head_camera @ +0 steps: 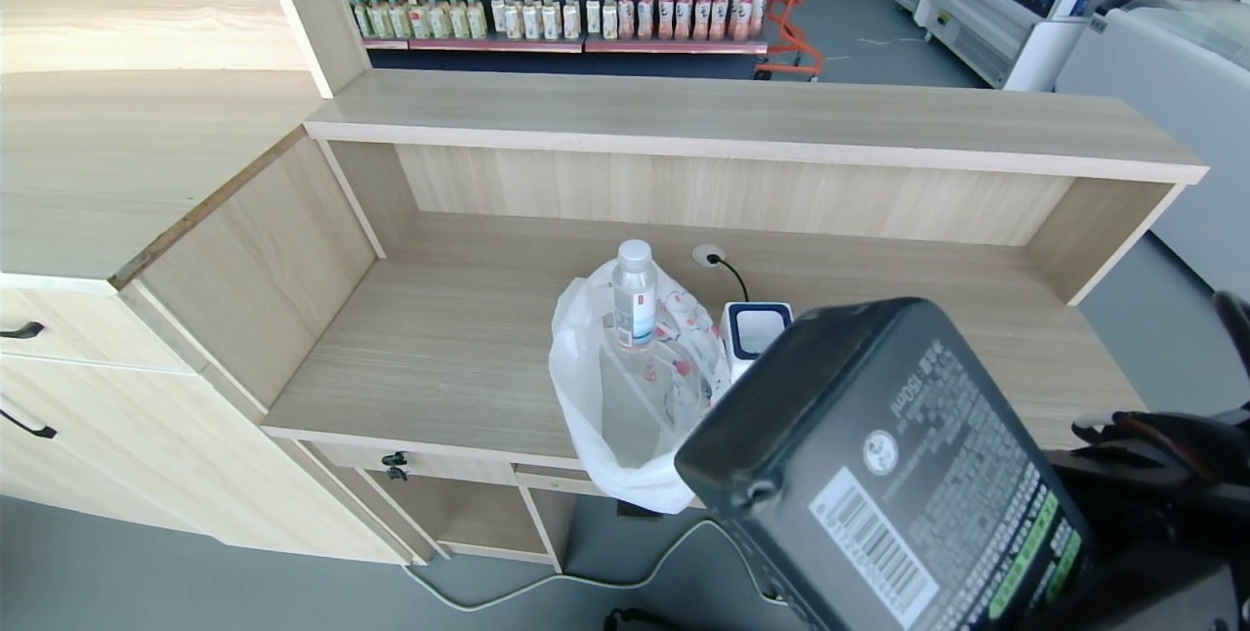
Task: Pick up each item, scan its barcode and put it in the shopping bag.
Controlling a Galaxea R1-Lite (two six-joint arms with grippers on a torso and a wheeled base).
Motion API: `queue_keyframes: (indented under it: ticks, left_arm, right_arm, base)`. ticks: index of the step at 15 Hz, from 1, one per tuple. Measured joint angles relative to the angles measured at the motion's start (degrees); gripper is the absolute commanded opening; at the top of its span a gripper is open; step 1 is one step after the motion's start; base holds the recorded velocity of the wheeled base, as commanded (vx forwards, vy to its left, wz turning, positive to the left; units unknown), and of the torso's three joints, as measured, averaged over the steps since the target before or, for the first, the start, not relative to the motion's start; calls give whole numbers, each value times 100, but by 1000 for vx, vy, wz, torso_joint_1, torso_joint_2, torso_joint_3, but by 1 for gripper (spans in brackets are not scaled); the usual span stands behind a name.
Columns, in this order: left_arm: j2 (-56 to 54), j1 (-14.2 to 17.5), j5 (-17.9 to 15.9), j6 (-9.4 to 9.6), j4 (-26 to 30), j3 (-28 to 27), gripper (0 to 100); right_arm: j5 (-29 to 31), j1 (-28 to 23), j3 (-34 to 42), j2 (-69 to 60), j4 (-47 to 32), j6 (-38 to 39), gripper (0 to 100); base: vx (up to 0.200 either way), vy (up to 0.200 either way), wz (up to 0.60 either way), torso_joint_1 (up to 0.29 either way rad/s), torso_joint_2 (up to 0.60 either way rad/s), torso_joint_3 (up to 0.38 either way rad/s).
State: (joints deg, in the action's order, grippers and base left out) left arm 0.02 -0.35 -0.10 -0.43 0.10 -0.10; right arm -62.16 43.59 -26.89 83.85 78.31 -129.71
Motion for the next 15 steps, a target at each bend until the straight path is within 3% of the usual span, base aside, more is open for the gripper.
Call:
queue_keyframes:
  ticks: [2, 4, 6, 8, 11, 13, 15]
  left_arm:
    - [0, 0, 0, 0, 0, 0, 100]
    - [0, 0, 2, 0, 0, 0, 100]
    - [0, 0, 0, 0, 0, 0, 100]
    - [0, 0, 0, 0, 0, 0, 100]
    - [0, -2, 0, 0, 0, 0, 100]
    - [0, 2, 0, 0, 0, 0, 100]
    - [0, 0, 0, 0, 0, 0, 100]
  right_arm:
    - [660, -49, -155, 6, -400, 697, 0]
    - [2215, -350, -245, -88, -795, 2829, 0]
    - [3888, -1190, -160, -325, -1202, 4845, 0]
    - [4851, -2516, -56, -521, -1694, 6155, 0]
    - [5519, -4354, 107, -627, -2551, 7686, 0]
    - [5653, -4876, 171, -422, -2661, 8893, 0]
    - [5655, -5023, 195, -88, -2609, 9504, 0]
  base:
    - [0, 0, 0, 0, 0, 0]
    - [0, 0, 0, 0, 0, 0]
    - [0, 0, 0, 0, 0, 0]
    - [0, 0, 0, 0, 0, 0]
    - [0, 0, 0, 0, 0, 0]
    - [0, 0, 0, 0, 0, 0]
    - [0, 0, 0, 0, 0, 0]
